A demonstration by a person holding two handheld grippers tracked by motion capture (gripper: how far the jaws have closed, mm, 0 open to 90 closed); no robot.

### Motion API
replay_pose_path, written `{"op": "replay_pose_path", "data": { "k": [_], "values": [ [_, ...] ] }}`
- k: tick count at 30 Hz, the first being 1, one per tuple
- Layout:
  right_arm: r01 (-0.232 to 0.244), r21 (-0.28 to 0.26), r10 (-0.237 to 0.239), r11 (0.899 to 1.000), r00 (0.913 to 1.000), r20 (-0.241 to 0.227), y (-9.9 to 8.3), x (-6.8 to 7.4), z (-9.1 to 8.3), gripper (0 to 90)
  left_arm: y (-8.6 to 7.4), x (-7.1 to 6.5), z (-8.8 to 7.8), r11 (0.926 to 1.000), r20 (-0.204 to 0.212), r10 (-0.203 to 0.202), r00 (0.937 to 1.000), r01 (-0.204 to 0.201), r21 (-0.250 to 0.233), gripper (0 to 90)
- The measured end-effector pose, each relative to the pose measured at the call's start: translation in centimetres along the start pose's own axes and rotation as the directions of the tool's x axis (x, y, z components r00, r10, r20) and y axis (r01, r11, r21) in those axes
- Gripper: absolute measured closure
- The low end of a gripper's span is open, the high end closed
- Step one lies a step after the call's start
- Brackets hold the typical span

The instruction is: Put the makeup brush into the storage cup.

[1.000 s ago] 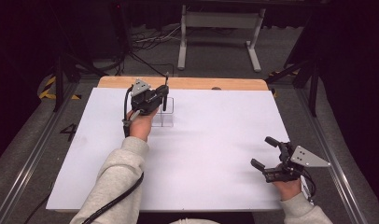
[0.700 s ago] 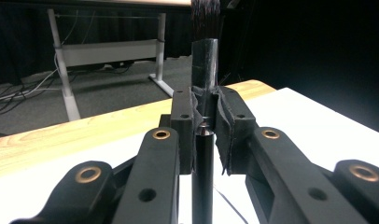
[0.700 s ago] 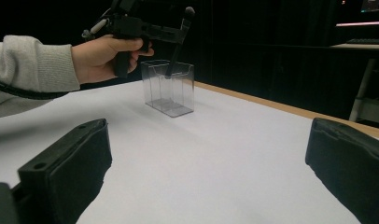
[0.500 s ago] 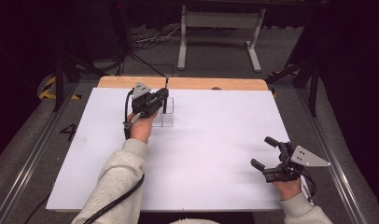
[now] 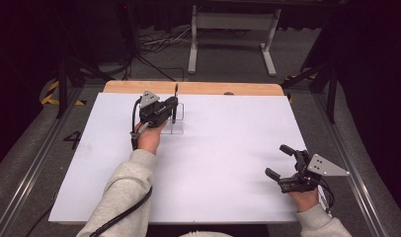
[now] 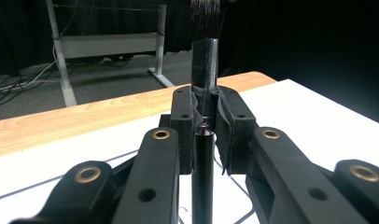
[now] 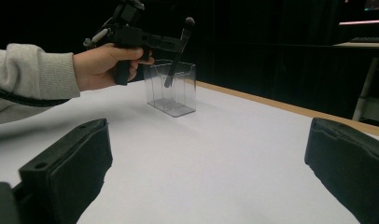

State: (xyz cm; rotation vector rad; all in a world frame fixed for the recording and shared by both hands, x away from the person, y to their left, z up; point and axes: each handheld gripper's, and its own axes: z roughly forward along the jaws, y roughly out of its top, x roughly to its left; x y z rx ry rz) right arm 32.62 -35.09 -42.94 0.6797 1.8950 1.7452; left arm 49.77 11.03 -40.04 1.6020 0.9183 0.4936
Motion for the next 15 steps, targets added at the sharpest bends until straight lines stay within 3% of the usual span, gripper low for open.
{"op": "replay_pose_path", "data": {
  "k": [11, 12, 15],
  "values": [
    [-0.004, 0.003, 0.004, 1.000, 1.0000, -0.001, 0.0, 0.0, 0.0, 0.9, 0.0, 0.1, -0.7, 0.9999, 0.009, 0.002, 1.0000, -0.002, -0.012, 77.0],
    [-0.005, 0.003, 0.005, 1.000, 1.0000, -0.001, 0.0, 0.0, 0.0, 0.9, 0.1, 0.1, -0.9, 0.9997, 0.034, -0.011, 0.9994, 0.012, -0.020, 74.1],
    [-0.004, 0.004, 0.004, 1.000, 1.0000, -0.001, 0.0, 0.0, 0.1, 0.9, 0.4, 0.0, -1.4, 0.9995, 0.079, -0.022, 0.9966, 0.024, -0.022, 53.6]
  ]
}}
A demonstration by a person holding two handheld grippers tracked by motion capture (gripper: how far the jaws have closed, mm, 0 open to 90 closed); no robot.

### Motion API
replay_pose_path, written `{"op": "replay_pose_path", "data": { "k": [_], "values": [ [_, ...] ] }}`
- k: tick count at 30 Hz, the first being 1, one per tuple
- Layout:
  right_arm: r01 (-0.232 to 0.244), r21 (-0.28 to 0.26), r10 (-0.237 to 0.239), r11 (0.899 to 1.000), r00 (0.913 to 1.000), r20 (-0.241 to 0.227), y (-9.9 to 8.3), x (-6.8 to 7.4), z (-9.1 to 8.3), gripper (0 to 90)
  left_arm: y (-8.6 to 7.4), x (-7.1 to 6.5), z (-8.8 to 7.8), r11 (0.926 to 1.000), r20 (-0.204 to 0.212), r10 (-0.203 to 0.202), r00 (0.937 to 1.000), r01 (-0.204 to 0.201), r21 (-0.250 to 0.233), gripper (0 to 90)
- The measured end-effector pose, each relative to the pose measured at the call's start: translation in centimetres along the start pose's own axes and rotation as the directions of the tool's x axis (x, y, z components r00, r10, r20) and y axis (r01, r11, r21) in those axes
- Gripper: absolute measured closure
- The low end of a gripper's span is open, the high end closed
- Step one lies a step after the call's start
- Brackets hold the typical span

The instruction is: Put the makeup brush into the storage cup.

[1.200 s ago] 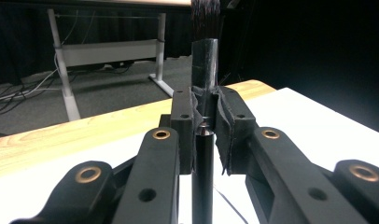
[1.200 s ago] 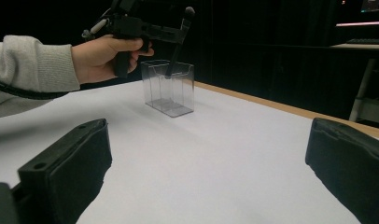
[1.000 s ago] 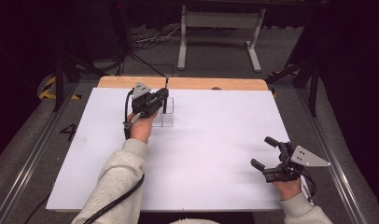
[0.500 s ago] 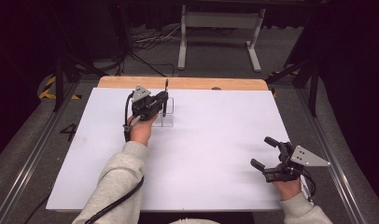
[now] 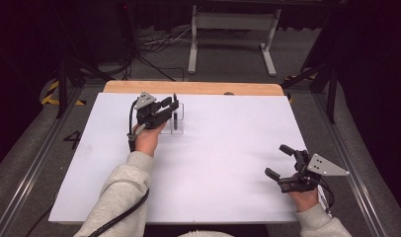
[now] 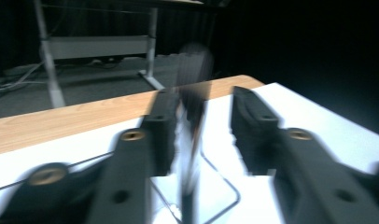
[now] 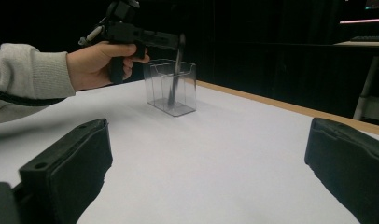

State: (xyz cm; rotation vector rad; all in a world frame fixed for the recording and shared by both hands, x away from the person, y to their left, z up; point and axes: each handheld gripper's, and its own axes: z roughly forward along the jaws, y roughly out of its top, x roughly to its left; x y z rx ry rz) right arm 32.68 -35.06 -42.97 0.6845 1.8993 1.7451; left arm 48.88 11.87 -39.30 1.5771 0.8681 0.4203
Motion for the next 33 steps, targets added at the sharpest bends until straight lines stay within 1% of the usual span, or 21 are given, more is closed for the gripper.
{"op": "replay_pose_path", "data": {
  "k": [1, 2, 3, 5, 6, 7, 8, 10, 11, 13, 18, 19, 21, 22, 23, 26, 28, 29, 32, 33],
  "values": [
    [-0.001, -0.003, 0.001, 1.000, 1.0000, 0.000, 0.0, 0.0, 0.0, 0.9, 0.1, -0.1, -0.2, 1.0000, 0.015, -0.005, 0.9999, 0.005, -0.005, 47.1],
    [0.000, -0.003, 0.000, 1.000, 1.0000, 0.000, 0.0, 0.0, 0.1, 0.9, 0.1, -0.1, -0.2, 1.0000, 0.015, -0.005, 0.9999, 0.005, -0.005, 43.6],
    [0.000, -0.003, 0.000, 1.000, 1.0000, 0.000, 0.0, 0.0, 0.1, 0.9, 0.2, -0.2, -0.5, 0.9999, 0.037, -0.002, 0.9993, 0.003, -0.012, 43.6],
    [-0.001, -0.003, 0.001, 1.000, 1.0000, -0.001, 0.1, -0.1, 0.2, 0.9, 0.5, -0.5, -1.2, 0.9995, 0.055, 0.023, 0.9982, -0.022, -0.021, 36.4],
    [0.001, -0.002, -0.001, 1.000, 1.0000, -0.004, 0.1, -0.1, 0.3, 0.9, 0.6, -0.6, -1.4, 0.9993, 0.062, 0.029, 0.9977, -0.028, -0.024, 32.3],
    [0.003, -0.004, -0.003, 1.000, 1.0000, -0.004, 0.1, -0.1, 0.3, 0.9, 0.7, -0.8, -1.8, 0.9991, 0.077, 0.030, 0.9966, -0.027, -0.031, 30.2],
    [0.001, -0.008, -0.001, 1.000, 1.0000, -0.002, 0.2, -0.1, 0.3, 0.9, 0.9, -0.8, -2.2, 0.9987, 0.084, 0.036, 0.9958, -0.032, -0.039, 27.6],
    [0.002, -0.012, -0.002, 1.000, 1.0000, -0.006, 0.2, -0.2, 0.4, 0.9, 1.2, -0.9, -2.9, 0.9980, 0.105, 0.035, 0.9938, -0.029, -0.056, 21.3],
    [0.004, -0.013, -0.004, 1.000, 1.0000, -0.006, 0.3, -0.2, 0.4, 0.9, 1.3, -1.0, -3.3, 0.9978, 0.109, 0.037, 0.9933, -0.031, -0.059, 18.7],
    [0.005, -0.010, -0.005, 1.000, 1.0000, -0.003, 0.3, -0.2, 0.5, 0.9, 1.6, -1.1, -4.1, 0.9965, 0.110, 0.055, 0.9925, -0.048, -0.068, 13.2],
    [0.003, -0.008, -0.003, 1.000, 1.0000, 0.005, 0.3, -0.4, 0.5, 0.8, 2.2, -1.5, -5.7, 0.9935, 0.136, 0.089, 0.9867, -0.078, -0.083, 7.5],
    [0.001, -0.005, -0.001, 1.000, 1.0000, 0.003, 0.3, -0.4, 0.4, 0.8, 2.2, -1.6, -6.0, 0.9931, 0.136, 0.094, 0.9863, -0.083, -0.083, 7.0],
    [-0.006, -0.006, 0.006, 1.000, 1.0000, 0.008, 0.3, -0.4, 0.3, 0.8, 2.3, -1.8, -6.6, 0.9916, 0.147, 0.110, 0.9830, -0.099, -0.083, 6.5],
    [-0.006, -0.006, 0.006, 1.000, 1.0000, 0.008, 0.3, -0.4, 0.3, 0.8, 2.3, -1.8, -6.6, 0.9916, 0.147, 0.110, 0.9830, -0.099, -0.083, 6.2],
    [-0.005, -0.005, 0.005, 1.000, 0.9999, 0.010, 0.3, -0.4, 0.3, 0.8, 2.3, -1.9, -7.1, 0.9908, 0.150, 0.117, 0.9817, -0.105, -0.085, 6.2],
    [-0.005, -0.006, 0.005, 1.000, 0.9999, 0.016, 0.3, -0.5, 0.1, 0.8, 2.1, -1.9, -8.1, 0.9901, 0.163, 0.121, 0.9791, -0.107, -0.090, 5.5],
    [-0.005, -0.001, 0.005, 1.000, 0.9998, 0.019, 0.3, -0.5, 0.1, 0.8, 2.0, -2.0, -8.6, 0.9905, 0.171, 0.122, 0.9777, -0.109, -0.083, 5.4],
    [-0.005, -0.002, 0.005, 1.000, 0.9998, 0.020, 0.3, -0.6, 0.0, 0.8, 1.7, -1.9, -9.1, 0.9908, 0.179, 0.124, 0.9760, -0.112, -0.077, 4.8],
    [-0.009, -0.001, 0.009, 1.000, 0.9997, 0.023, 0.2, -0.7, 0.0, 0.8, 1.5, -1.8, -9.8, 0.9905, 0.179, 0.127, 0.9756, -0.116, -0.075, 4.5],
    [-0.007, 0.002, 0.007, 1.000, 0.9997, 0.023, 0.2, -0.7, 0.0, 0.8, 1.1, -1.7, -10.5, 0.9904, 0.180, 0.126, 0.9756, -0.114, -0.079, 4.4]
  ]
}}
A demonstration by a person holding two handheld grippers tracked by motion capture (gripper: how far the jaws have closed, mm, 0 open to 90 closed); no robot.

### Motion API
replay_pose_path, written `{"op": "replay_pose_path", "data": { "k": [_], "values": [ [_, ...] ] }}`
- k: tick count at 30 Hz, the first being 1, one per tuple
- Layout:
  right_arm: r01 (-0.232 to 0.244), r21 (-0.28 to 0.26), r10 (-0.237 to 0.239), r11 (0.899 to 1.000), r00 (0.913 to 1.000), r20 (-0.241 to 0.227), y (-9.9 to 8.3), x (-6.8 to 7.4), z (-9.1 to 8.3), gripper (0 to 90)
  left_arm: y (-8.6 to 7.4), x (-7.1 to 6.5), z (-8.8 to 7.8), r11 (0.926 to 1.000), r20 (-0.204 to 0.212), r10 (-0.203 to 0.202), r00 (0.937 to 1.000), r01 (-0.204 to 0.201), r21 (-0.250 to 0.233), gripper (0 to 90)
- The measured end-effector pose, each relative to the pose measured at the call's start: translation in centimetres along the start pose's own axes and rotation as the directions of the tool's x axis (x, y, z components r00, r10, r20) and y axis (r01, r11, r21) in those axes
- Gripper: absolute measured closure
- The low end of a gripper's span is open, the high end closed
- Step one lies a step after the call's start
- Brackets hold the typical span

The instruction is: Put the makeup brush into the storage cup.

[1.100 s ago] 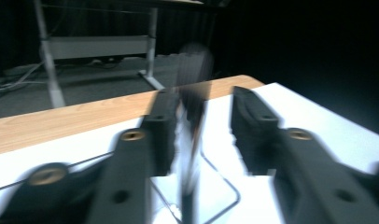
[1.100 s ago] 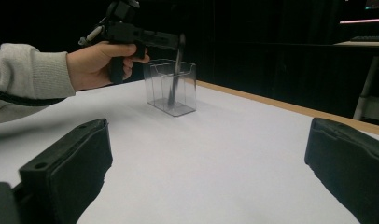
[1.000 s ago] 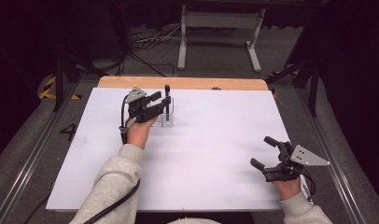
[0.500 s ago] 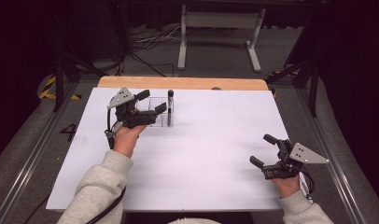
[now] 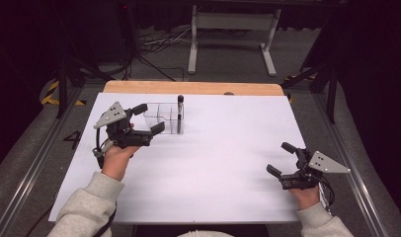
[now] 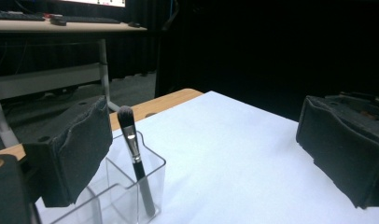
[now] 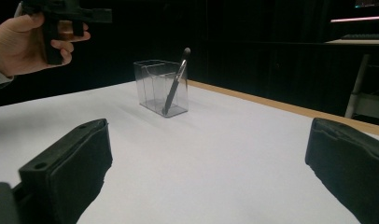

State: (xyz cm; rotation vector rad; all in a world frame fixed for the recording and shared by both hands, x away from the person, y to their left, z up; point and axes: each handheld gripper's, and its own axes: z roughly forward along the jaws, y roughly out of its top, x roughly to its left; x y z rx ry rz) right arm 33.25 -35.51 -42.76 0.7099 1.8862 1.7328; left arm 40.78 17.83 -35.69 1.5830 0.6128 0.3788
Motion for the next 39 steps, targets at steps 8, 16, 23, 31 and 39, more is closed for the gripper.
{"op": "replay_pose_path", "data": {
  "k": [8, 16, 23, 31, 39],
  "values": [
    [-0.001, 0.004, 0.001, 1.000, 1.0000, 0.003, 0.0, -0.1, 0.0, 0.8, -1.2, -0.1, -2.0, 0.9997, 0.007, 0.019, 0.9998, -0.019, 0.015, 4.1],
    [-0.003, 0.011, 0.003, 1.000, 0.9999, 0.012, 0.0, -0.3, 0.0, 0.4, -3.1, -0.6, -3.8, 0.9999, 0.020, 0.003, 0.9998, -0.004, 0.015, 4.1],
    [-0.007, 0.030, 0.007, 1.000, 1.0000, 0.002, -0.2, -0.4, 0.2, 0.4, -4.3, -0.8, -4.7, 0.9994, 0.026, 0.021, 0.9994, -0.022, 0.027, 4.4],
    [-0.002, 0.037, 0.001, 0.999, 1.0000, 0.002, -0.2, -0.4, 0.1, 0.3, -6.2, -0.6, -5.9, 0.9993, 0.034, -0.007, 0.9994, 0.006, 0.037, 4.8],
    [0.001, 0.046, -0.001, 0.999, 0.9999, 0.012, -0.2, -0.5, 0.1, 0.4, -7.7, -0.9, -6.5, 0.9986, 0.040, 0.026, 0.9989, -0.028, 0.045, 5.1]
  ]
}}
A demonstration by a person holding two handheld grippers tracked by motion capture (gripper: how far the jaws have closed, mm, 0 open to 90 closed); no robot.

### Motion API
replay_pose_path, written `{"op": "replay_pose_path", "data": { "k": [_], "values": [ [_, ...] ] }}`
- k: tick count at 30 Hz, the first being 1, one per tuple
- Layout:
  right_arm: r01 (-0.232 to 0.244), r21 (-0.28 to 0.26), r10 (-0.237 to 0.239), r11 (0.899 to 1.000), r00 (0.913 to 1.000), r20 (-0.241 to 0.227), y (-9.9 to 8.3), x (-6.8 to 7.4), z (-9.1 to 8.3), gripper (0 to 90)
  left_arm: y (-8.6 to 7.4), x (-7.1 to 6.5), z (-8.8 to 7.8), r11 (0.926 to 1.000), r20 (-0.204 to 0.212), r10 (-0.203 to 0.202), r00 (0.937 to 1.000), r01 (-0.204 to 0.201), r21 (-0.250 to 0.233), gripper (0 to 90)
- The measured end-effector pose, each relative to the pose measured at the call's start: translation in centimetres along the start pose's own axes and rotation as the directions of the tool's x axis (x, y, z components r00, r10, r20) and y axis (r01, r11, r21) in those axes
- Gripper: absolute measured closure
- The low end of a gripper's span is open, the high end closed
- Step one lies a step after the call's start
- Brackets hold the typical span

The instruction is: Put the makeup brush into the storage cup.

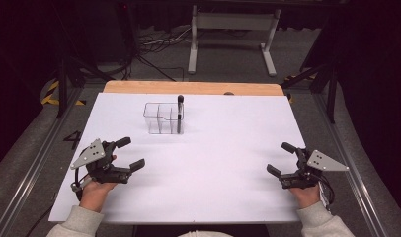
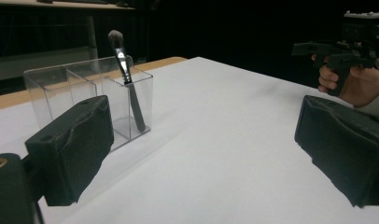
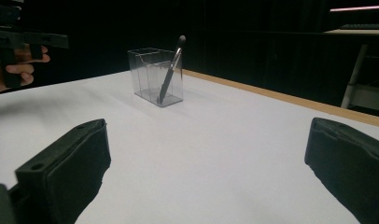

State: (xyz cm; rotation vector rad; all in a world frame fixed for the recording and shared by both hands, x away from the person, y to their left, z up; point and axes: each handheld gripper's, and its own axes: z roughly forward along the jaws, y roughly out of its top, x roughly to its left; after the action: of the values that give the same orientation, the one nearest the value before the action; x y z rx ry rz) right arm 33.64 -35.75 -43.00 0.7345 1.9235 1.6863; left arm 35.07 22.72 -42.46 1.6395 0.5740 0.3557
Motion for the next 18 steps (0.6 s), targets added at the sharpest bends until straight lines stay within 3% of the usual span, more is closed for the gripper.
{"op": "replay_pose_path", "data": {
  "k": [10, 16, 18],
  "values": [
    [0.009, 0.008, -0.009, 1.000, 1.0000, -0.002, -0.1, 0.1, 0.0, 0.4, -2.6, -0.3, -0.4, 0.9995, -0.026, -0.028, 0.9993, 0.027, -0.014, 3.3],
    [0.014, 0.027, -0.014, 1.000, 0.9999, 0.001, -0.2, 0.2, 0.3, 0.3, -3.3, -0.5, -0.1, 1.0000, -0.037, -0.010, 0.9993, 0.010, -0.002, 3.3],
    [0.015, 0.029, -0.015, 0.999, 0.9999, 0.001, -0.3, 0.2, 0.3, 0.3, -3.6, -0.7, 0.2, 0.9997, -0.039, 0.017, 0.9991, -0.016, 0.020, 3.3]
  ]
}}
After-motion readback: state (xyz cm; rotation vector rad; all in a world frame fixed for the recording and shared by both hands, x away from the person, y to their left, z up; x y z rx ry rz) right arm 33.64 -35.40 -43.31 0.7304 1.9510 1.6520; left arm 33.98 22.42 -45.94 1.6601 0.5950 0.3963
